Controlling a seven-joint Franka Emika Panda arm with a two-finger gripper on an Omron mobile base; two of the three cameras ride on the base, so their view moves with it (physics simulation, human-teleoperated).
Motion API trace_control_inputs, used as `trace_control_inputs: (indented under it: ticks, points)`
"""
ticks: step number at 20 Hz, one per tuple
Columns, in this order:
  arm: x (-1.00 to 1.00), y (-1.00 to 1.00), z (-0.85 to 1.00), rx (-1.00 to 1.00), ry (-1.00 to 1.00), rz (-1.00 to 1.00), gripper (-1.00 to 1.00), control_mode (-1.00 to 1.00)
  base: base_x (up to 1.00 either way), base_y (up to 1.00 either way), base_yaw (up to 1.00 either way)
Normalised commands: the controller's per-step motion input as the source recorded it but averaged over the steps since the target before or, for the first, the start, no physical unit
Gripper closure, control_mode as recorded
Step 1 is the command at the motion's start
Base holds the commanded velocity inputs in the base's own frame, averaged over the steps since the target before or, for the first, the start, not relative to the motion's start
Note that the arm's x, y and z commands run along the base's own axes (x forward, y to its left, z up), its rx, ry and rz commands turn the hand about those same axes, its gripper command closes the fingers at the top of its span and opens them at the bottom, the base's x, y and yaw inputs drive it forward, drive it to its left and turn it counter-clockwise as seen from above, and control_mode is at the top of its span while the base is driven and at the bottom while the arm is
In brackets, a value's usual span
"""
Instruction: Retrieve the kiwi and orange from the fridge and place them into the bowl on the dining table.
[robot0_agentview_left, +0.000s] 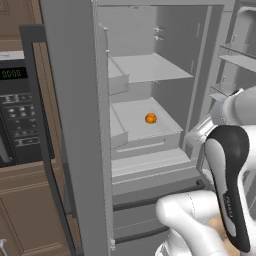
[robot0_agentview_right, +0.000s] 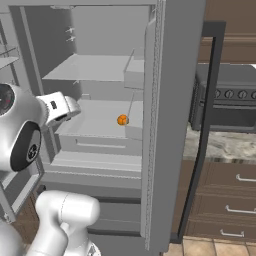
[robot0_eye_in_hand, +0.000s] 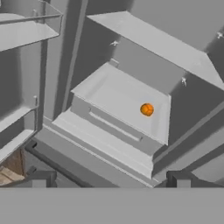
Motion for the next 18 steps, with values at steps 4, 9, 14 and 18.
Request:
trace_control_inputs:
  ticks: [4, 9, 14, 18]
  points:
    - [0.01, 0.06, -0.43, 0.08, 0.0, -0.31, -1.0, -1.0, 0.0, 0.0, 0.0]
    - [0.01, 0.0, -0.15, 0.13, 0.0, -0.29, -1.0, -1.0, 0.0, 0.0, 0.0]
    - [0.17, -0.21, 0.0, 0.25, 0.04, -0.15, -1.0, -1.0, 0.0, 0.0, 0.0]
    - [0.46, -0.34, 0.0, 0.3, 0.16, -0.01, -1.0, -1.0, 0.0, 0.0, 0.0]
